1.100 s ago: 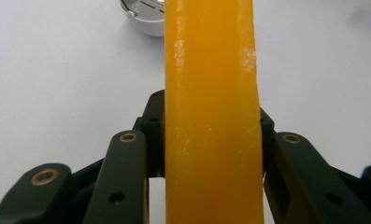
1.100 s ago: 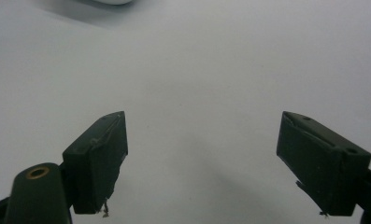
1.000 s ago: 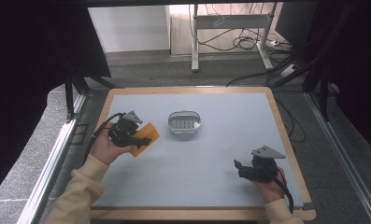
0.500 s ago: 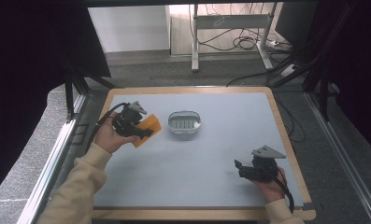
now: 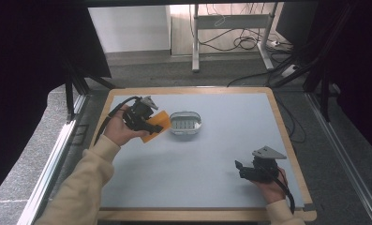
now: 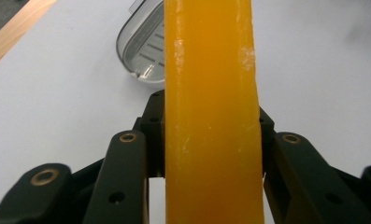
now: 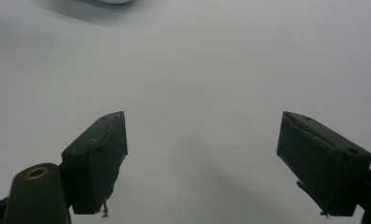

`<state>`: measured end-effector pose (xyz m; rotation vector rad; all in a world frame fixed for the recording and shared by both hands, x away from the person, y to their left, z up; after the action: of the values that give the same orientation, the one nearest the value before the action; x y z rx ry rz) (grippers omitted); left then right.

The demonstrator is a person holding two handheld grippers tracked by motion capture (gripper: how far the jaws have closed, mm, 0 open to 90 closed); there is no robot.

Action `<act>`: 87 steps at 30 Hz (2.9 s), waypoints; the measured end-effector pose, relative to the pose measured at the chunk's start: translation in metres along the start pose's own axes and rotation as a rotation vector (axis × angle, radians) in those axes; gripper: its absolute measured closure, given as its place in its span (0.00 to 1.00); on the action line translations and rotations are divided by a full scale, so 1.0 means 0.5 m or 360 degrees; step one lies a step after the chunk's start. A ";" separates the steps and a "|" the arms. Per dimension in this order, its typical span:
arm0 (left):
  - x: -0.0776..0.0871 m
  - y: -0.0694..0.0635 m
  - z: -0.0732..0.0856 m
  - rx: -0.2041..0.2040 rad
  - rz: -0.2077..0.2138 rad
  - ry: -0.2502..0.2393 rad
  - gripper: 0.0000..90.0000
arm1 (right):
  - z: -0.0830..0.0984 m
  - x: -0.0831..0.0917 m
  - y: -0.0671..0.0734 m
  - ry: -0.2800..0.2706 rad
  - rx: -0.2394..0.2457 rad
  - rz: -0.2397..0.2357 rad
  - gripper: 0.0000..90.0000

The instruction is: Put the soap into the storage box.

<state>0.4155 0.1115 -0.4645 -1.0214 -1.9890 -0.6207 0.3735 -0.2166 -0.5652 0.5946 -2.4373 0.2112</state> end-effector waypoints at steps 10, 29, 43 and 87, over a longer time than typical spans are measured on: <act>-0.015 0.006 -0.041 -0.0049 0.0016 -0.0008 0.69 | 0.000 0.000 0.000 -0.0003 -0.0002 0.0001 0.18; -0.051 0.015 -0.089 -0.0144 0.0028 0.0046 0.69 | 0.003 -0.001 -0.002 0.0006 -0.0009 -0.0003 0.18; -0.090 0.021 -0.119 -0.0246 0.0105 0.0060 0.69 | 0.001 0.001 -0.005 -0.0006 -0.0011 0.0007 0.18; -0.254 0.057 -0.152 -0.0415 0.0274 0.0181 0.69 | 0.005 0.005 -0.017 -0.0006 -0.0024 0.0033 0.18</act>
<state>0.5170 0.0174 -0.5249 -1.2692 -1.7302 -0.8389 0.3744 -0.2256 -0.5656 0.5634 -2.4476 0.2001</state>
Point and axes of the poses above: each handheld gripper's, and its own axes: x roughly backward along the jaws, z roughly out of its underside, y roughly to its left, the point moved 10 cm from there along -x, roughly forward along the jaws, and after that the axes turned 4 degrees about -x, right-handed, at the moved point
